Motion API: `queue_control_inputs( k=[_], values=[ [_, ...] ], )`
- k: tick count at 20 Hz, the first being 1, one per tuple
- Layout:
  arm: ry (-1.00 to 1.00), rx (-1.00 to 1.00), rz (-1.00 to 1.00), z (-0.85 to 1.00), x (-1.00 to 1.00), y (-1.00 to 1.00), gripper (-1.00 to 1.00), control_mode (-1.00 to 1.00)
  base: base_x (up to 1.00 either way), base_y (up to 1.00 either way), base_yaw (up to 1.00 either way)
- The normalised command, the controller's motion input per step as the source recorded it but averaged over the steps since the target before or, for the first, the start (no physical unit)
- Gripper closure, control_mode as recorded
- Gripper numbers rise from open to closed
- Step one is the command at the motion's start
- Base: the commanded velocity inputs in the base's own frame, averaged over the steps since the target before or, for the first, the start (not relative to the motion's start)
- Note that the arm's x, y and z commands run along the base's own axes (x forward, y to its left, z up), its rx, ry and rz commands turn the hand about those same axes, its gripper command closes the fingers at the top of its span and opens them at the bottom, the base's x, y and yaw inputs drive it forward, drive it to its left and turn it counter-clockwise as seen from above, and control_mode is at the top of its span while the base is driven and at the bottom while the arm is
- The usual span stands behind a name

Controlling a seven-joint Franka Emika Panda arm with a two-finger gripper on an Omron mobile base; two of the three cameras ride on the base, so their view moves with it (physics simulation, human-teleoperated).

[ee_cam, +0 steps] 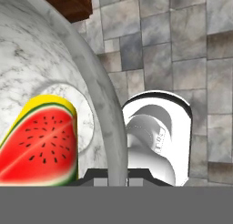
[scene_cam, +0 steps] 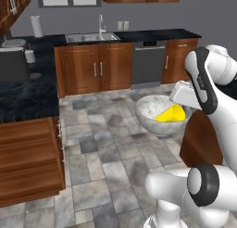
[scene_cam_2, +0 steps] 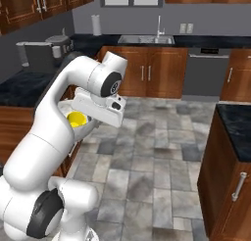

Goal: Place the cup inside the bowl on the dining table and move the bowl to any counter.

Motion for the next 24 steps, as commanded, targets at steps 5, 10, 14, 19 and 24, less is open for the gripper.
queue_control_inputs(
  k=[5, 10, 14, 19, 24],
  values=[
    [0.0, 0.0, 0.0, 0.0, 0.0, 0.0, 1.0, 1.0, 0.27, 0.15, 0.15],
    [0.0, 0.0, 0.0, 0.0, 0.0, 0.0, 1.0, 1.0, 0.29, 0.06, 0.26],
    [0.0, 0.0, 0.0, 0.0, 0.0, 0.0, 1.0, 1.0, 0.26, 0.05, 0.3],
    [0.0, 0.0, 0.0, 0.0, 0.0, 0.0, 1.0, 1.0, 0.41, 0.03, 0.33],
    [0.0, 0.0, 0.0, 0.0, 0.0, 0.0, 1.0, 1.0, 0.71, 0.0, 0.24]
  ],
)
